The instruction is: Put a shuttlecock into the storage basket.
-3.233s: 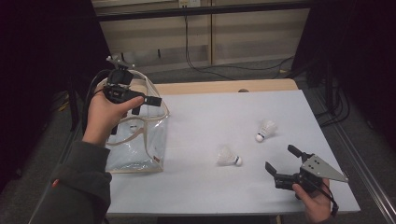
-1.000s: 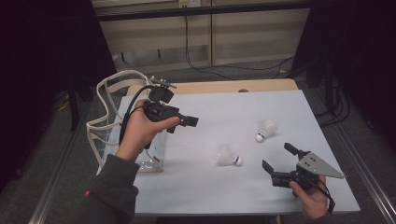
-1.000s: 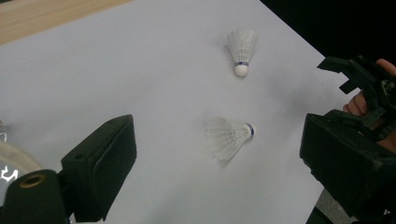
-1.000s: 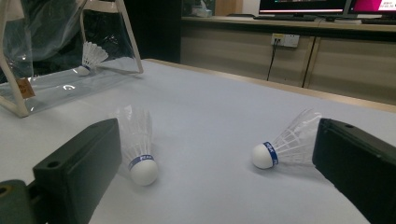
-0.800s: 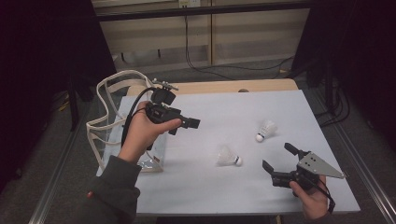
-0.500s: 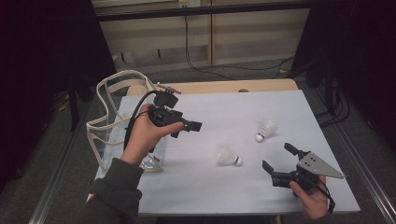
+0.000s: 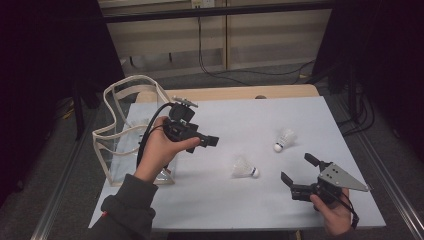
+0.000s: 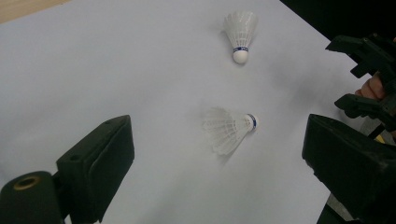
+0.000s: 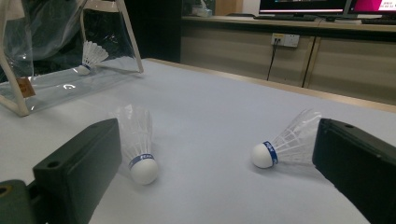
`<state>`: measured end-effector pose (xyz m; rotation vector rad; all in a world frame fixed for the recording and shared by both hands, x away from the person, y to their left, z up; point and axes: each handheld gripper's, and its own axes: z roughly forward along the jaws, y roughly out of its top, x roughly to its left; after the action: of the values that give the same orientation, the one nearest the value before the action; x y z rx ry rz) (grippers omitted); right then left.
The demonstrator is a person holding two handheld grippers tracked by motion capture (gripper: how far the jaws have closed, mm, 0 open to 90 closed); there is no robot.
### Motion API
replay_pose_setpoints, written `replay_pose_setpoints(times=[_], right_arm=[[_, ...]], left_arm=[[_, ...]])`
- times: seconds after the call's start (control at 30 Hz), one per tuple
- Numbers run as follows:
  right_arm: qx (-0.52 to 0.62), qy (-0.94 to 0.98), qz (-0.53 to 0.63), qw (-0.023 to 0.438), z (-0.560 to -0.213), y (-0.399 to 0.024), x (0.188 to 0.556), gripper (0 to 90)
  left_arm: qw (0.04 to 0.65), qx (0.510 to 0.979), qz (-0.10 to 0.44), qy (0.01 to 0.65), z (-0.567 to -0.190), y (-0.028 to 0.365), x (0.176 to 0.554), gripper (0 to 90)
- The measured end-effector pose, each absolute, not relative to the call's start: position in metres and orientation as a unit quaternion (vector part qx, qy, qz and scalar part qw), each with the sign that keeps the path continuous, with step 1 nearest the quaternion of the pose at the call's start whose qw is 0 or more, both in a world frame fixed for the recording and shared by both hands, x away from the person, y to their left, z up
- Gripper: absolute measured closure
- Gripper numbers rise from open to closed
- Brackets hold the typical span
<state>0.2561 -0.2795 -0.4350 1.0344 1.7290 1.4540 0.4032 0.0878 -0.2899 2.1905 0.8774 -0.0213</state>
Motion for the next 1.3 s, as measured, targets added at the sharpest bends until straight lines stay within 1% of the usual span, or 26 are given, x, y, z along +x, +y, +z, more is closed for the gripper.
replay_pose_setpoints(times=[1.3], right_arm=[[0.392,0.66,0.553,0.323,-0.435,-0.279,0.256,1.3]], left_arm=[[0.388,0.859,-0.018,0.335,-0.322,0.075,0.392,8.0]])
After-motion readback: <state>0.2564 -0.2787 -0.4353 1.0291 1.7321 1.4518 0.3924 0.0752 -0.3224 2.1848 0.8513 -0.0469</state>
